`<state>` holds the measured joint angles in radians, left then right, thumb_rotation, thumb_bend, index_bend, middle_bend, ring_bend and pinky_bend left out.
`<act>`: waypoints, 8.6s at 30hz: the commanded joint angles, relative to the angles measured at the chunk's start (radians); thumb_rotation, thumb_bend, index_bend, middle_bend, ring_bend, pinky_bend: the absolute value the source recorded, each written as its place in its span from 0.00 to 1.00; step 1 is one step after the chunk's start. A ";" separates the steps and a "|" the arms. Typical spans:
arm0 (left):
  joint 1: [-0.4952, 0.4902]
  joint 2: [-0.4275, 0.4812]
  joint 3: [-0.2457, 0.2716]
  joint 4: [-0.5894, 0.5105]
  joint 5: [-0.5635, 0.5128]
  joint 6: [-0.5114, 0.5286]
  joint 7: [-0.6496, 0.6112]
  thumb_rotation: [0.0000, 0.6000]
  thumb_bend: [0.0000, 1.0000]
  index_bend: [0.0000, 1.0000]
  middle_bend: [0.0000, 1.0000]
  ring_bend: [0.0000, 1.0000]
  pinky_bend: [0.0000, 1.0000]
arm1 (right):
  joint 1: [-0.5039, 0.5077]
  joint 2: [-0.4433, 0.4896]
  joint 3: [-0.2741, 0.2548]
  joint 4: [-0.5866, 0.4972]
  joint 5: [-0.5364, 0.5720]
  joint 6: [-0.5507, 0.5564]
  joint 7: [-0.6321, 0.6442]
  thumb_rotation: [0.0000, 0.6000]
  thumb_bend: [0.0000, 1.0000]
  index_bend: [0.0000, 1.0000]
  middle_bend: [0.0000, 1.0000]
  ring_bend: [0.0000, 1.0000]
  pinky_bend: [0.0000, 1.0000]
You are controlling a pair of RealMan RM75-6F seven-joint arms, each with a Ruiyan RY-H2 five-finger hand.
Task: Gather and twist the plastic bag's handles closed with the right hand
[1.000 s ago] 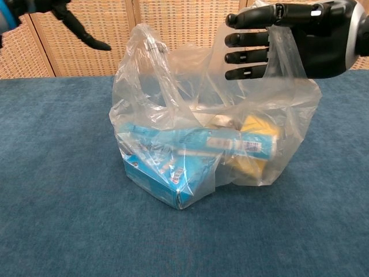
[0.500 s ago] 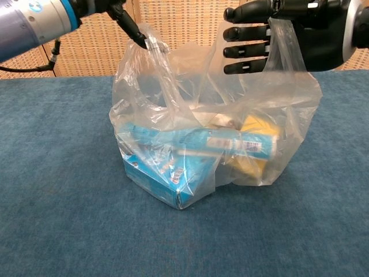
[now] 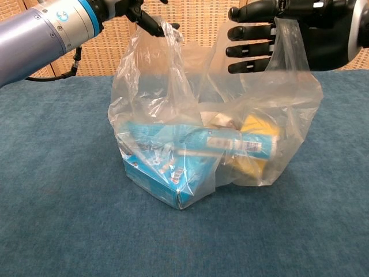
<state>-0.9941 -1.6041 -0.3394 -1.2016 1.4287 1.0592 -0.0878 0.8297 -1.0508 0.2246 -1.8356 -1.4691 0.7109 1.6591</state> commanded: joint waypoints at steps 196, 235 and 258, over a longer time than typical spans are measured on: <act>0.023 0.462 0.019 -0.392 -0.119 -0.171 -0.194 0.98 0.05 0.00 0.00 0.00 0.03 | -0.211 -0.276 0.675 0.047 0.729 -0.747 -0.829 1.00 0.62 0.30 0.53 0.30 0.29; 0.296 0.661 0.087 -0.265 -0.012 0.031 -0.454 1.00 0.05 0.00 0.00 0.00 0.03 | -0.031 -0.124 0.550 -0.052 0.907 -0.484 -0.818 1.00 0.65 0.46 0.71 0.59 0.51; 0.318 0.643 0.096 -0.249 -0.010 0.044 -0.425 1.00 0.06 0.00 0.00 0.00 0.03 | 0.003 -0.095 0.532 -0.120 0.999 -0.342 -0.767 1.00 0.69 0.44 0.66 0.57 0.65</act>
<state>-0.6773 -0.9600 -0.2445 -1.4527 1.4194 1.1033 -0.5119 0.8318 -1.1478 0.7556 -1.9546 -0.4709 0.3710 0.8921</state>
